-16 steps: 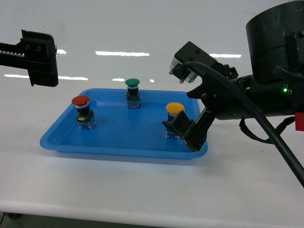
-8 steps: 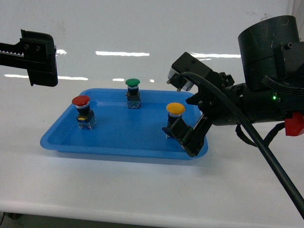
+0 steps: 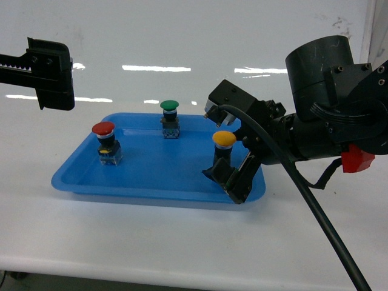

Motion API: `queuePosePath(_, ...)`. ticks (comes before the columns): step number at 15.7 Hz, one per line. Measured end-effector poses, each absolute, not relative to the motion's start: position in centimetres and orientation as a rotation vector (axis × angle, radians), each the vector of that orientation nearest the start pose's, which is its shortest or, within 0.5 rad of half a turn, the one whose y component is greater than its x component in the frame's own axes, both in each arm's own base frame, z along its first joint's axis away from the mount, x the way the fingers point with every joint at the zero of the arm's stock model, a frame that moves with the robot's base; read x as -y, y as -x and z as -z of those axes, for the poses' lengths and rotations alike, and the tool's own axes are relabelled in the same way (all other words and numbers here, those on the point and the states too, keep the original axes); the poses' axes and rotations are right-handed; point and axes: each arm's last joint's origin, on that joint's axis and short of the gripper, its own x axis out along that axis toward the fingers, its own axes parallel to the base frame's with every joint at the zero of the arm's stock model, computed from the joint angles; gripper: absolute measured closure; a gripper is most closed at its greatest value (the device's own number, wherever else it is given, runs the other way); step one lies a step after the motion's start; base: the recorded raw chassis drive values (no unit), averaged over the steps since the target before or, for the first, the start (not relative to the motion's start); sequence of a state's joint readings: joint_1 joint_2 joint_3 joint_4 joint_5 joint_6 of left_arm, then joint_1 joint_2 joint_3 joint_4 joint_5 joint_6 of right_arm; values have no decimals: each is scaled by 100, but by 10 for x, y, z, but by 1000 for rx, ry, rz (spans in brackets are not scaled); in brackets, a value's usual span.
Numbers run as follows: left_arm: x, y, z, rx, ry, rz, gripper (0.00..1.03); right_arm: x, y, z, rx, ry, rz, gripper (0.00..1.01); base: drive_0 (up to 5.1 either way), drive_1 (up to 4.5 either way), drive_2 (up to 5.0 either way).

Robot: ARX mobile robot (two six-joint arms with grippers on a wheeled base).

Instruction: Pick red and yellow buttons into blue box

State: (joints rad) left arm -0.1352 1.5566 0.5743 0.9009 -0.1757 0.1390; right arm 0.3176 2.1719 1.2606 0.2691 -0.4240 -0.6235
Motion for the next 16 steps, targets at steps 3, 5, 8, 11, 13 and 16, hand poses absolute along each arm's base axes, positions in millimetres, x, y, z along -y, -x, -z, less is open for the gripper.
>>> queuePosePath(3,35,-296,-189,-82,-151,-35,5,-151,-418,-110,-401,540,-895,3,0,0,0)
queuePosePath(5,35,-296,-189,-83,-152,-35,5,-151,-419,-109,-403,546,-896,3,0,0,0)
queuePosePath(8,35,-296,-189,-83,-152,-35,5,-151,-421,-103,-424,550,-892,3,0,0,0)
queuePosePath(11,35,-296,-189,-83,-152,-35,5,-150,-426,-99,-425,568,-887,3,0,0,0)
queuePosePath(13,35,-296,-189,-84,-152,-35,5,-150,-427,-99,-423,573,-885,3,0,0,0)
queuePosePath(16,35,-296,-189,-83,-152,-35,5,-150,-427,-99,-423,574,-885,3,0,0,0)
